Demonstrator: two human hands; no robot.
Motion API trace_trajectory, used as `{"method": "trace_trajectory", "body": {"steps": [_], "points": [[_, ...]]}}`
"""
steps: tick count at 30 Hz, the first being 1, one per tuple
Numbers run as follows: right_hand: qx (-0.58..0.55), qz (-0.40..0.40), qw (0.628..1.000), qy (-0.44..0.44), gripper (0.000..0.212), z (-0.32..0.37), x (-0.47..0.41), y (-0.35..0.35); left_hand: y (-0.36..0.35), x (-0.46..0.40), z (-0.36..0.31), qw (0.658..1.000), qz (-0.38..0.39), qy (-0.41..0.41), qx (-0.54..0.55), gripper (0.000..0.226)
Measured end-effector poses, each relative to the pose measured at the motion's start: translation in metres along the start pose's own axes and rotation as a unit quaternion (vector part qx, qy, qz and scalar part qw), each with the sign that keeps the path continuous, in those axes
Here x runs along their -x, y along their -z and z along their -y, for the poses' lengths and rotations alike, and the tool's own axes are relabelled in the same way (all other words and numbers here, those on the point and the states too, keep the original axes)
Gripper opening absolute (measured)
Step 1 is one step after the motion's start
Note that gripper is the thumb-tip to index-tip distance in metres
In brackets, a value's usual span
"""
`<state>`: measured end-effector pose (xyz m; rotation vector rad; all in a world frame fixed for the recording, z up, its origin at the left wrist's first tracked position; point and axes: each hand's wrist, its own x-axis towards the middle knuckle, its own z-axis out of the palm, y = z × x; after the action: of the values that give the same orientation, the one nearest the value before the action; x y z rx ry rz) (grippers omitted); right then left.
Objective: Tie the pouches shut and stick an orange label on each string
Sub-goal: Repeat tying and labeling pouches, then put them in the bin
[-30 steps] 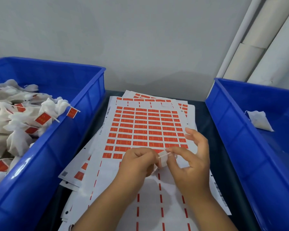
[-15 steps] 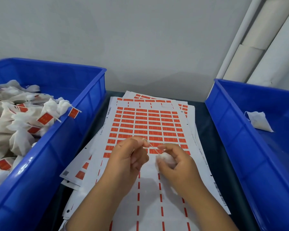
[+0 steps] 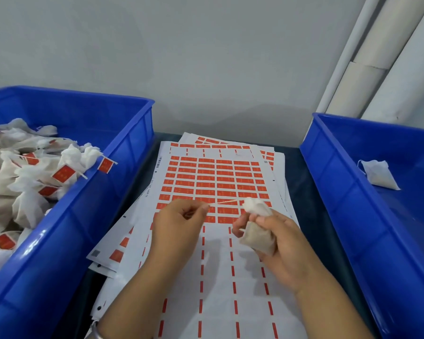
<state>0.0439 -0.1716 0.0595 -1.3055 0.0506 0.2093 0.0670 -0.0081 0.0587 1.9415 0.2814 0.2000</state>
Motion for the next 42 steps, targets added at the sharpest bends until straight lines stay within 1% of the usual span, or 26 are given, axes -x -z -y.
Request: {"method": "trace_trajectory", "body": {"steps": [1, 2, 3, 4, 5, 8, 10, 11, 14, 17, 19, 21, 23, 25, 27, 30, 33, 35, 39, 42], "points": [[-0.051, -0.001, 0.999, 0.0, 0.017, 0.001, -0.001, 0.001, -0.003, 0.003, 0.002, 0.999, 0.01, -0.02, -0.026, 0.009], [-0.085, -0.004, 0.996, 0.002, 0.025, 0.002, -0.002, 0.002, -0.005, 0.004, 0.004, 0.998, 0.022, -0.034, -0.043, 0.005], [-0.099, -0.011, 0.995, 0.008, 0.033, 0.002, -0.003, 0.003, -0.007, 0.006, 0.006, 0.996, 0.036, -0.049, -0.057, 0.002], [-0.089, -0.027, 0.995, 0.018, 0.036, 0.001, -0.003, 0.005, -0.008, 0.007, 0.008, 0.993, 0.054, -0.075, -0.079, 0.005], [-0.059, -0.052, 0.996, 0.029, 0.035, 0.0, -0.004, 0.005, -0.01, 0.009, 0.01, 0.985, 0.08, -0.111, -0.107, 0.008], [0.078, -0.126, 0.987, 0.055, 0.02, -0.005, -0.005, 0.005, -0.012, 0.015, 0.01, 0.949, 0.156, -0.222, -0.16, 0.01], [0.164, -0.15, 0.972, 0.071, 0.021, -0.008, -0.005, 0.002, -0.013, 0.017, 0.01, 0.94, 0.171, -0.255, -0.151, 0.017], [0.199, -0.153, 0.965, 0.079, 0.021, -0.009, -0.005, 0.001, -0.012, 0.017, 0.01, 0.938, 0.165, -0.267, -0.145, 0.019], [0.278, -0.134, 0.947, 0.085, 0.005, -0.01, -0.004, -0.003, -0.01, 0.016, 0.01, 0.936, 0.131, -0.299, -0.129, 0.019], [0.322, -0.082, 0.94, 0.079, 0.012, -0.012, -0.004, -0.004, -0.009, 0.016, 0.011, 0.934, 0.103, -0.317, -0.125, 0.014], [0.336, -0.044, 0.939, 0.065, 0.013, -0.013, -0.003, -0.005, -0.01, 0.017, 0.011, 0.934, 0.105, -0.321, -0.116, 0.015], [0.328, -0.017, 0.943, 0.054, 0.014, -0.012, -0.002, -0.003, -0.01, 0.017, 0.01, 0.935, 0.122, -0.318, -0.094, 0.022], [0.325, 0.006, 0.945, 0.04, 0.012, -0.011, -0.002, 0.0, -0.01, 0.018, 0.01, 0.942, 0.151, -0.292, -0.071, 0.03], [0.315, 0.032, 0.948, 0.027, 0.011, -0.01, -0.002, 0.003, -0.011, 0.019, 0.008, 0.952, 0.186, -0.241, -0.041, 0.031], [0.301, 0.039, 0.953, 0.018, 0.011, -0.01, -0.002, 0.004, -0.011, 0.019, 0.007, 0.958, 0.2, -0.203, -0.006, 0.028], [0.298, 0.006, 0.954, 0.035, 0.016, -0.011, -0.004, 0.001, -0.01, 0.016, 0.006, 0.968, 0.18, -0.17, 0.028, 0.023], [0.284, -0.038, 0.956, 0.057, 0.037, -0.012, -0.004, -0.002, -0.01, 0.015, 0.006, 0.976, 0.164, -0.127, 0.061, 0.02], [0.28, -0.048, 0.956, 0.079, 0.043, -0.013, -0.004, -0.004, -0.01, 0.015, 0.005, 0.977, 0.16, -0.106, 0.088, 0.019], [0.28, -0.061, 0.949, 0.134, 0.04, -0.015, -0.003, -0.007, -0.008, 0.013, 0.003, 0.975, 0.147, -0.07, 0.149, 0.018], [0.284, -0.066, 0.944, 0.157, 0.036, -0.015, -0.002, -0.008, -0.008, 0.013, 0.002, 0.973, 0.152, -0.03, 0.172, 0.018]]}}
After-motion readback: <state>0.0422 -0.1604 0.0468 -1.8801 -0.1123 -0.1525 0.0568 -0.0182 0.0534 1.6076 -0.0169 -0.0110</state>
